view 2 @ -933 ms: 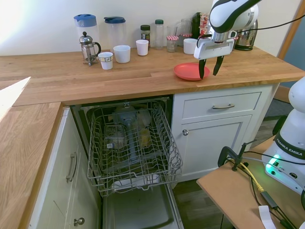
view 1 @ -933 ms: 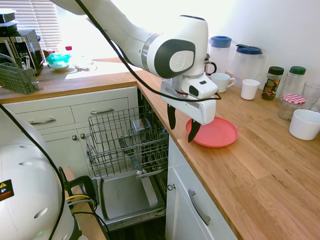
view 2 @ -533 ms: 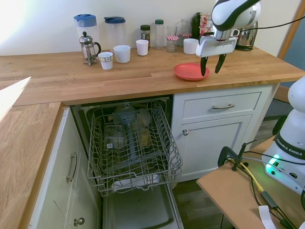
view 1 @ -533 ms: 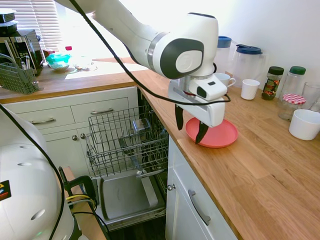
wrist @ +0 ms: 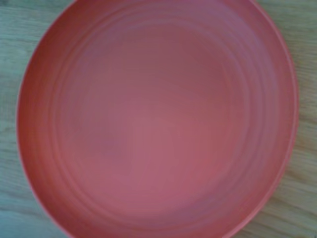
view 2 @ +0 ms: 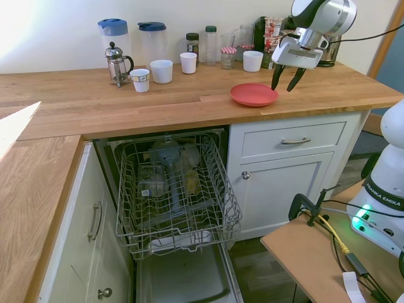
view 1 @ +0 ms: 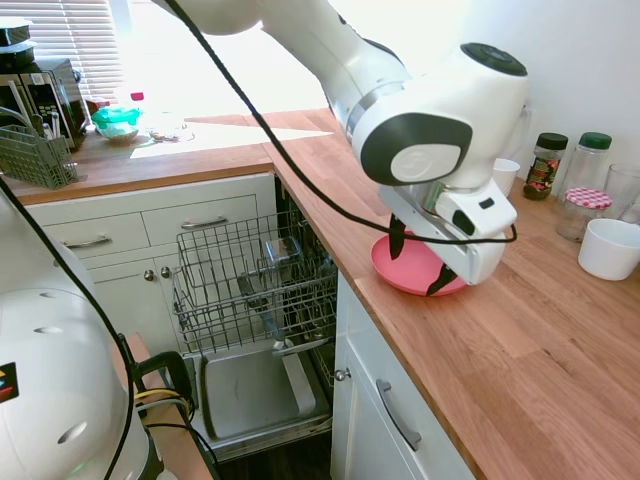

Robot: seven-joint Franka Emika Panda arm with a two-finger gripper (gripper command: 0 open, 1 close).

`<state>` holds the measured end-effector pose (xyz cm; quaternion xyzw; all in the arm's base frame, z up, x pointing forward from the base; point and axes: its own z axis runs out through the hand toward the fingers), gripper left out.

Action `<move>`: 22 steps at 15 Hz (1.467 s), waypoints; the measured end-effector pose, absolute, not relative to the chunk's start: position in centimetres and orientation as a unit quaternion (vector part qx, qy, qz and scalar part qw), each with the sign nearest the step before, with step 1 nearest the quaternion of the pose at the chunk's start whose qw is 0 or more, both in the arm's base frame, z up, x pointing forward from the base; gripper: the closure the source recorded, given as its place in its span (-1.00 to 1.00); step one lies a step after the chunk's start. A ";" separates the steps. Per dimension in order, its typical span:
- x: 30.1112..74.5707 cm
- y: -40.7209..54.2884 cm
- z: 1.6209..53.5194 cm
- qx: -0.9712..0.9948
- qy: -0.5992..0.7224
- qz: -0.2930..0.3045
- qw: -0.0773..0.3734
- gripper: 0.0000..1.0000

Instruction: Put the plate in the dishwasher

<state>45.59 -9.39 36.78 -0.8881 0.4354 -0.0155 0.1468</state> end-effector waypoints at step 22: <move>48.2 -12.5 31.2 -0.839 0.481 -0.002 0.252 1.00</move>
